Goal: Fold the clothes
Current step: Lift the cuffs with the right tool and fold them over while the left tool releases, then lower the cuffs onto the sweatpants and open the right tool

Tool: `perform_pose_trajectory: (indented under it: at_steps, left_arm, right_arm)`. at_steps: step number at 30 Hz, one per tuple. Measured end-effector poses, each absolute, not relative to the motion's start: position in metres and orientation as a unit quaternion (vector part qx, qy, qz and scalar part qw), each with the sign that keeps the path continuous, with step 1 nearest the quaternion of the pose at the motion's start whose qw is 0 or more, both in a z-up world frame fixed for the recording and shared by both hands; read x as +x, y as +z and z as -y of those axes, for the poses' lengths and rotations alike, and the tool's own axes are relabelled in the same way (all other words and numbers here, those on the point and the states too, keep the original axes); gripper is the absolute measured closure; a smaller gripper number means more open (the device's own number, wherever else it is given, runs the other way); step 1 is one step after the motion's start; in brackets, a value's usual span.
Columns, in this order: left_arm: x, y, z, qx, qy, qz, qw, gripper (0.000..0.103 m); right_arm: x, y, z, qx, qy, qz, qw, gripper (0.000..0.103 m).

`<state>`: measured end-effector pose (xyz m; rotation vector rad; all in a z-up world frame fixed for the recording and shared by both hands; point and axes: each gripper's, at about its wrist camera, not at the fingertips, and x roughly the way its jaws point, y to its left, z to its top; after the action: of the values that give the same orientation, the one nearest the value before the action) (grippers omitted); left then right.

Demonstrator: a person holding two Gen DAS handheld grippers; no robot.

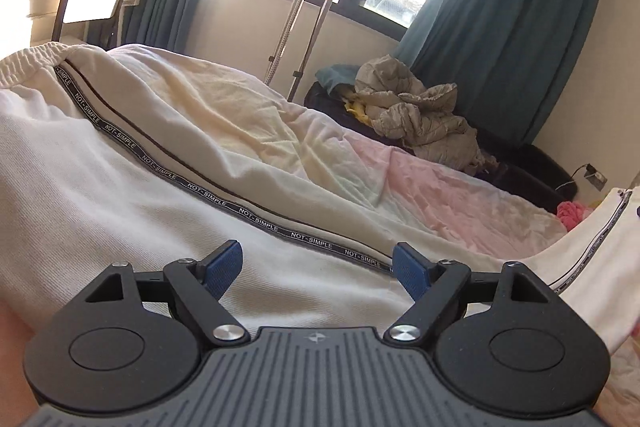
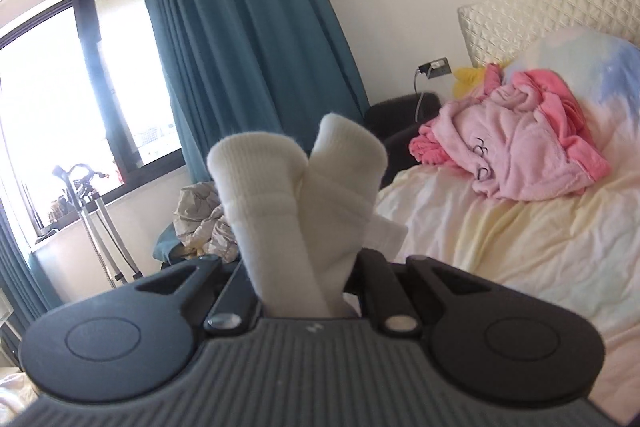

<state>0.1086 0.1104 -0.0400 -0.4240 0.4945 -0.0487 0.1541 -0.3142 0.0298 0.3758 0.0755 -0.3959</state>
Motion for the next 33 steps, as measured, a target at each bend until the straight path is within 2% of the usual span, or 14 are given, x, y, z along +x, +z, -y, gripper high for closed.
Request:
perform_pose_trajectory:
  at_steps: [5,9,12,16,19,21,24,27,28,29,33]
  left_arm:
    - [0.09,-0.032,-0.18,-0.346,0.024,-0.187,0.919,0.018]
    - [0.068,-0.023,-0.214,-0.386,0.074,-0.128,0.91,0.018]
    - [0.061,-0.022,-0.222,-0.399,0.081,-0.107,0.907,0.018]
    - [0.064,-0.02,-0.221,-0.387,0.081,-0.115,0.911,0.018]
    - [0.065,-0.018,-0.217,-0.374,0.077,-0.115,0.917,0.018]
    - [0.068,-0.018,-0.215,-0.369,0.067,-0.116,0.919,0.018]
    - [0.074,-0.019,-0.207,-0.352,0.055,-0.129,0.926,0.018]
    - [0.079,-0.019,-0.196,-0.323,0.035,-0.14,0.935,0.018]
    - [0.08,-0.018,-0.191,-0.312,0.029,-0.142,0.939,0.018]
    - [0.08,-0.018,-0.184,-0.294,0.021,-0.143,0.945,0.018]
    - [0.084,-0.019,-0.153,-0.228,-0.016,-0.157,0.961,0.018]
  right_arm:
    - [0.164,0.051,0.2,0.089,-0.113,-0.008,0.99,0.095]
    - [0.164,0.03,0.114,0.034,-0.039,-0.026,0.998,0.095]
    - [0.156,-0.01,0.056,-0.009,0.021,-0.069,0.997,0.095]
    - [0.148,-0.078,0.003,-0.079,0.081,-0.162,0.98,0.095]
    - [0.14,-0.1,-0.007,-0.102,0.09,-0.184,0.974,0.093]
    - [0.14,-0.095,-0.006,-0.1,0.101,-0.188,0.972,0.091]
    - [0.141,-0.088,-0.002,-0.098,0.135,-0.206,0.964,0.079]
    - [0.13,-0.092,0.004,-0.087,0.194,-0.225,0.951,0.061]
    - [0.125,-0.091,0.008,-0.088,0.223,-0.23,0.943,0.051]
    - [0.118,-0.089,0.012,-0.097,0.244,-0.23,0.937,0.048]
    - [0.083,-0.077,0.045,-0.128,0.291,-0.222,0.922,0.048]
